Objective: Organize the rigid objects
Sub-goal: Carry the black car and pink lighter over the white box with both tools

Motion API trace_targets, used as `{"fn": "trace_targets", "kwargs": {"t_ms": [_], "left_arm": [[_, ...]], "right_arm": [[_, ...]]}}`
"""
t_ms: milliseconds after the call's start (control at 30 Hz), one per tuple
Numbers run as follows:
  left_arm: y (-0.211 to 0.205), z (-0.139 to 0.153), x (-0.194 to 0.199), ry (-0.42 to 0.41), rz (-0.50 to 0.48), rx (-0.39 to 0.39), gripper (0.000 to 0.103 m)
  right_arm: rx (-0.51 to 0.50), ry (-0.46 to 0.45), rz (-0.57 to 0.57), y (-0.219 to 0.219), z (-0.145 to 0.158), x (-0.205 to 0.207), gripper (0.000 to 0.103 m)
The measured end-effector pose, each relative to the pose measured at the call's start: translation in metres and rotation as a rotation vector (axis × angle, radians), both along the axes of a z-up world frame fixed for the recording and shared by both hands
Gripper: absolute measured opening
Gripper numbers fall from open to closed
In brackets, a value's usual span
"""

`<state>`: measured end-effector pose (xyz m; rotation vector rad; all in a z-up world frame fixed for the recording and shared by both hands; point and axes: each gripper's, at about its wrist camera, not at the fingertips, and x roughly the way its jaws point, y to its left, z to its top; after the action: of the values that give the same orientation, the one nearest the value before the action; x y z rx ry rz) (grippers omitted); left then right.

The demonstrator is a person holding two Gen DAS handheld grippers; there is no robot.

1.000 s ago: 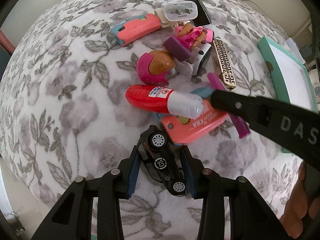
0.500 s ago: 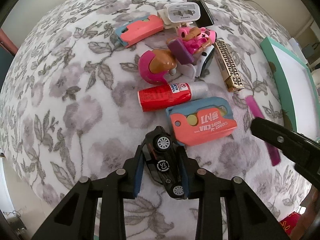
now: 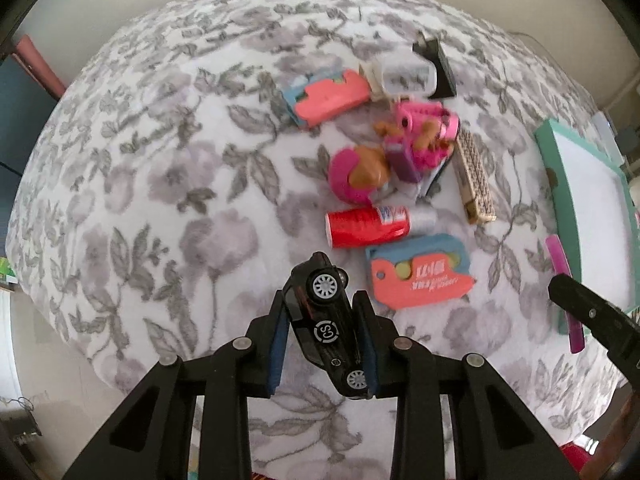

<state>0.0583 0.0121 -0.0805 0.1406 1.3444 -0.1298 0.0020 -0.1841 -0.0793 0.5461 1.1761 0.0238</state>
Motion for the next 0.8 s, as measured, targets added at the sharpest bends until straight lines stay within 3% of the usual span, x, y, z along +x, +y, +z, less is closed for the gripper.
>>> {"fn": "trace_targets", "kwargs": {"t_ms": [267,533,800], "left_arm": [[-0.053,0.047,0.017,-0.091,-0.058,-0.016,0.033],[-0.127,0.046,0.022,-0.095,-0.134,-0.055,0.033],[-0.187,0.043,0.025,-0.11,-0.197,-0.097,0.033]], "right_arm": [[-0.055,-0.05,-0.134,-0.037,0.014,0.0,0.021],[-0.131,-0.128,-0.245,-0.083,0.039,-0.003,0.021],[-0.173,-0.129,-0.366,-0.137,0.038,-0.01,0.021]]}}
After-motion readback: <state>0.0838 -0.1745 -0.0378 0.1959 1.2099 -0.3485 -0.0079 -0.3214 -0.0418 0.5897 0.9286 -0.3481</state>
